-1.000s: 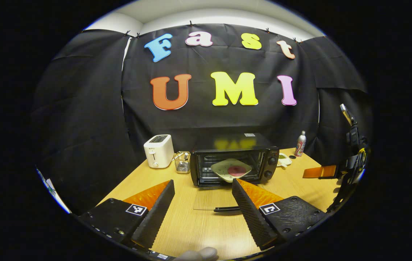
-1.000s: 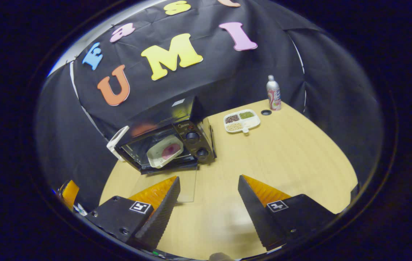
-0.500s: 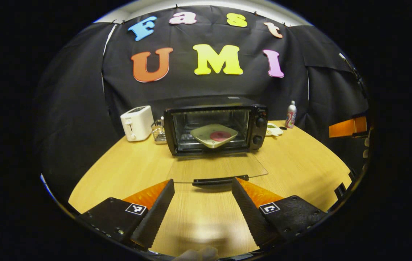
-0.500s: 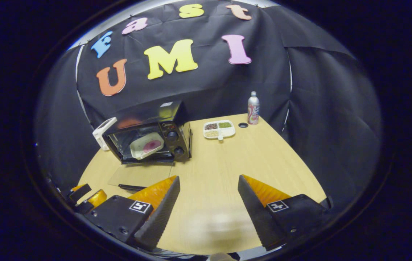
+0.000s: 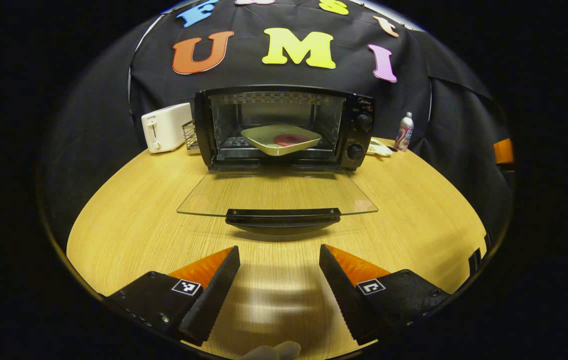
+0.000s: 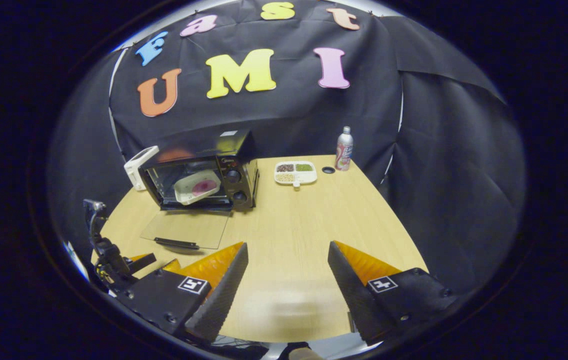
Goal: Open the electric oven with the left hand, put the food in, and close the electric oven.
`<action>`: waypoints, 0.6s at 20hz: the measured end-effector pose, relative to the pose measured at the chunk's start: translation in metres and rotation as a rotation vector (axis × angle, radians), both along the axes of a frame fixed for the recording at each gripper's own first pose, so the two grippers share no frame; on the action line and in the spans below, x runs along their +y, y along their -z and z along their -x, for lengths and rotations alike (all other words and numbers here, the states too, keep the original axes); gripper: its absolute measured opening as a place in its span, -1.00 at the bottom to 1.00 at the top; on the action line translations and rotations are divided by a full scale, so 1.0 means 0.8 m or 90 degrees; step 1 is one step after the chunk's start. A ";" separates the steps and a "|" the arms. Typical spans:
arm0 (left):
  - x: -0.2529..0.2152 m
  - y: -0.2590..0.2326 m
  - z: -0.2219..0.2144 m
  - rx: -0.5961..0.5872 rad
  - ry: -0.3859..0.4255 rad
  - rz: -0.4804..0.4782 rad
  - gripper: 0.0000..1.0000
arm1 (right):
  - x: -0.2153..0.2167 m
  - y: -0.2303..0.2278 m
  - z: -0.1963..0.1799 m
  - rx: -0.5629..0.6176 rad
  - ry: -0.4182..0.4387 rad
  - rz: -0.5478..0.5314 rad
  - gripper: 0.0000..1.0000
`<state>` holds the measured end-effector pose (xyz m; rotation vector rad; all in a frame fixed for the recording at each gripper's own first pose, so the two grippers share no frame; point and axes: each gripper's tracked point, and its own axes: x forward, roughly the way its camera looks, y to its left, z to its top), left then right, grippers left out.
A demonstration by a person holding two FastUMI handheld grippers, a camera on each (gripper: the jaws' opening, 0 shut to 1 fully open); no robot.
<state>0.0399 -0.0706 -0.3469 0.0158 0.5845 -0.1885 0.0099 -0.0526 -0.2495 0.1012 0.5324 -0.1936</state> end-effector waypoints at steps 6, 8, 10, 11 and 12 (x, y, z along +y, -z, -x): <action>-0.007 0.030 -0.029 0.020 0.004 -0.018 0.94 | -0.005 0.005 -0.013 0.015 0.005 -0.004 0.93; -0.007 0.028 -0.038 0.009 0.008 -0.028 0.96 | -0.007 0.006 -0.017 0.016 0.001 0.012 1.00; -0.006 0.029 -0.043 0.006 0.013 -0.037 0.94 | -0.001 0.010 -0.020 0.023 -0.001 -0.002 0.93; -0.005 0.028 -0.045 0.006 0.013 -0.038 0.94 | 0.001 0.014 -0.021 0.027 0.003 -0.012 1.00; -0.006 0.030 -0.045 0.010 0.013 -0.038 0.94 | -0.001 0.013 -0.025 0.023 0.005 -0.015 1.00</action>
